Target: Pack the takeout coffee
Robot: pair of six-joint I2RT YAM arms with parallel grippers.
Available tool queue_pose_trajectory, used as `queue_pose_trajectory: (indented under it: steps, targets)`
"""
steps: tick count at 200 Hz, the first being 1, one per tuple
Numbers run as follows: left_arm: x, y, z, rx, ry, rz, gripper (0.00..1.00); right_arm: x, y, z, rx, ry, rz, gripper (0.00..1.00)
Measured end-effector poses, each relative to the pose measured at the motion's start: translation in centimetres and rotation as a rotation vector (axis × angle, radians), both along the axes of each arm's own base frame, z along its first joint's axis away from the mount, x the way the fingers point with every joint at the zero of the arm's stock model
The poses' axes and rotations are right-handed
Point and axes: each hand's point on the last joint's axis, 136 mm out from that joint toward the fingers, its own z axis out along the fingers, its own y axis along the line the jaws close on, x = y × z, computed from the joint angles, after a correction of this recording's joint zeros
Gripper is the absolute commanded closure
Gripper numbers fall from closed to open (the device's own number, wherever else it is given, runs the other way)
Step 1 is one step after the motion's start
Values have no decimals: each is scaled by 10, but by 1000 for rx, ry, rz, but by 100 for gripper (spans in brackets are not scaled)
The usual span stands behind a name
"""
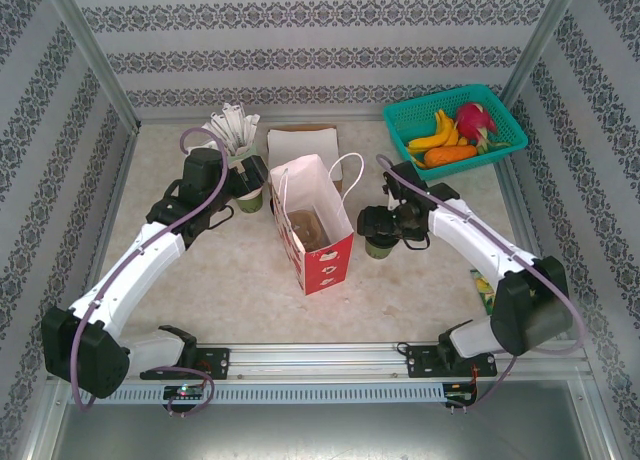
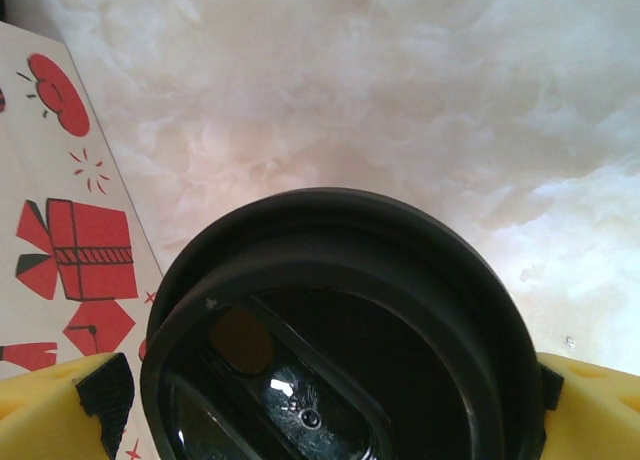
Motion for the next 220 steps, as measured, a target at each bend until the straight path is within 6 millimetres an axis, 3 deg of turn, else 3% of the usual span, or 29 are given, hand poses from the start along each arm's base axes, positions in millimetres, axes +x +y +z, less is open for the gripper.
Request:
queue_pose_trajectory:
  steps: [131, 220]
  targets:
    - [1, 0, -3, 13, 5, -6, 0, -6, 4, -9, -157, 205, 57, 2]
    - [1, 0, -3, 25, 2, -14, 0, -6, 2, -15, -194, 249, 62, 2]
